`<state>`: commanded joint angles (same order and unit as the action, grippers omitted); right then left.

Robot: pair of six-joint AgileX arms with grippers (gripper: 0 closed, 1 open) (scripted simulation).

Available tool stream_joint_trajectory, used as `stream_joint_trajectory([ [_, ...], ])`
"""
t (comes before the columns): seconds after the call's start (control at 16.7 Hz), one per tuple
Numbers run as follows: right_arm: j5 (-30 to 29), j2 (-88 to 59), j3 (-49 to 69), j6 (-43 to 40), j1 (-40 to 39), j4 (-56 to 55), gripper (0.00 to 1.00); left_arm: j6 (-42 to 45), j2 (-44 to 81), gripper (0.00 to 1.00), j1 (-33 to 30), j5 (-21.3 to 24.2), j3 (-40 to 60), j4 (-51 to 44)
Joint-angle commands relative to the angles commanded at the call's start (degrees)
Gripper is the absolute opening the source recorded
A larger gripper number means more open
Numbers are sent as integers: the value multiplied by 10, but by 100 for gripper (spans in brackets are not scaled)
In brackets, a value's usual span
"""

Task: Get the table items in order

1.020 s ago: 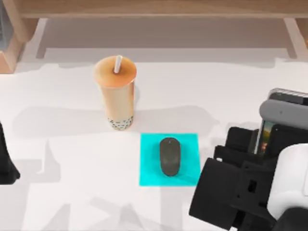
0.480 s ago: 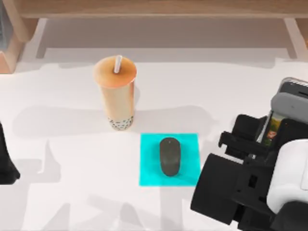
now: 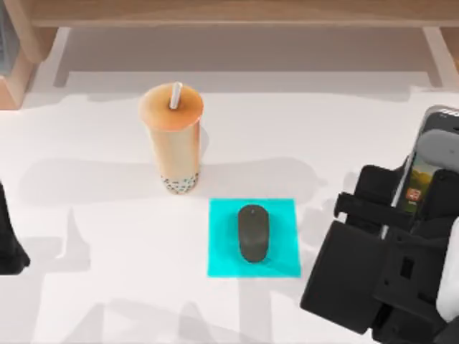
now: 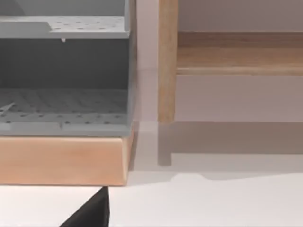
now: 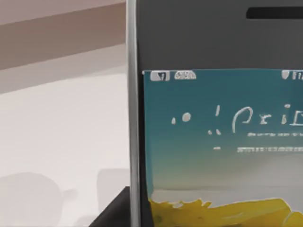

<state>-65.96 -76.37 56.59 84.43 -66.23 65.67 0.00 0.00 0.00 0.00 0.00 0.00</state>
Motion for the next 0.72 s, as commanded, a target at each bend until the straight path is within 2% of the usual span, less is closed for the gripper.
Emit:
stream_joint_trajectory([
  [0.42, 14, 35, -59, -144, 54, -179, 0, 0, 0, 100, 0, 0, 0, 0],
  [0.72, 22, -9, -89, -190, 116, -264, 0, 0, 0, 100, 0, 0, 0, 0],
])
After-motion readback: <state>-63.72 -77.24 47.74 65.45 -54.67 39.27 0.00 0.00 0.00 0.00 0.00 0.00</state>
